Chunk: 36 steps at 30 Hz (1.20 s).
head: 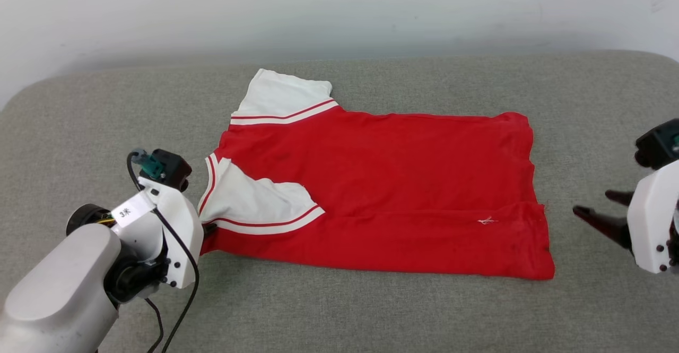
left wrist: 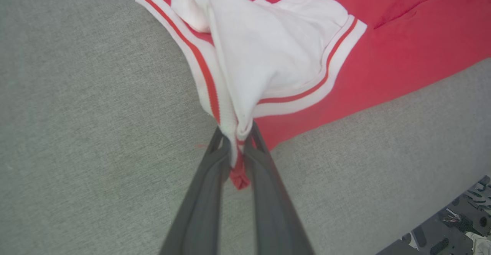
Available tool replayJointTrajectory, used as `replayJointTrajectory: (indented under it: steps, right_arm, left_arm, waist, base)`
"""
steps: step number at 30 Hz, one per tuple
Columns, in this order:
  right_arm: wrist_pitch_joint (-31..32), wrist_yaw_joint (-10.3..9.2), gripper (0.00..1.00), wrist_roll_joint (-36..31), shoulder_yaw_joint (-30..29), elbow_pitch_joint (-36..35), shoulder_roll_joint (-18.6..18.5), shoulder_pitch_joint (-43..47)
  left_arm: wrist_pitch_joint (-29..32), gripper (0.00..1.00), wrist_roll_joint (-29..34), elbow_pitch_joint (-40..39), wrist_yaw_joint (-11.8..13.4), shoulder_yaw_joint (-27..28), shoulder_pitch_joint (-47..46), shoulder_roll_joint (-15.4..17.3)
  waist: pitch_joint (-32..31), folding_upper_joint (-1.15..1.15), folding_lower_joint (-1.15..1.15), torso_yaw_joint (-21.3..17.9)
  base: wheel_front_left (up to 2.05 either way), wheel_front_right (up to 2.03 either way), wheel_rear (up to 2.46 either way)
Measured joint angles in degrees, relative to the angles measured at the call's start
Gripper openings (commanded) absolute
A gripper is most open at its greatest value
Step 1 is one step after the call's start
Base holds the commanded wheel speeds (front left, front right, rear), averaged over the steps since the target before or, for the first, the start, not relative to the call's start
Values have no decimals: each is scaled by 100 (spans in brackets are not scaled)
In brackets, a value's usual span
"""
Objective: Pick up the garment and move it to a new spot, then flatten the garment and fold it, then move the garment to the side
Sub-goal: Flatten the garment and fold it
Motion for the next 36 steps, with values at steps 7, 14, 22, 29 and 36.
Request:
replayJointTrajectory:
  steps: [7, 14, 22, 29, 36]
  right_arm:
    - [605, 0, 100, -77, 181, 780, 548, -29]
    - [487, 0, 100, -153, 345, 1455, 1042, -19]
    - [129, -2, 100, -149, 527, 2170, 1386, -34]
    - [-370, -8, 0, -41, 781, 2114, 1354, -99]
    - [-779, 0, 0, 166, 933, 1603, 1010, -12]
  left_arm:
    - [-9, 0, 119, -498, 156, -63, 33, 2]
    - [-86, 0, 143, -617, 224, -63, 30, -31]
    - [-185, 0, 143, -565, 235, -85, 31, -78]
    - [-288, 0, 114, -430, 225, -96, 121, -101]
    - [-377, 0, -27, -474, 204, -37, 353, 7]
  waist:
    - [160, 0, 0, 147]
    - [346, 0, 0, 246]
    - [483, -1, 0, 304]
    - [408, 0, 0, 278]
    - [132, 0, 0, 228]
  base:
    - [0, 0, 0]
    - [0, 0, 0]
    - [0, 0, 0]
    - [0, 0, 0]
    - [0, 0, 0]
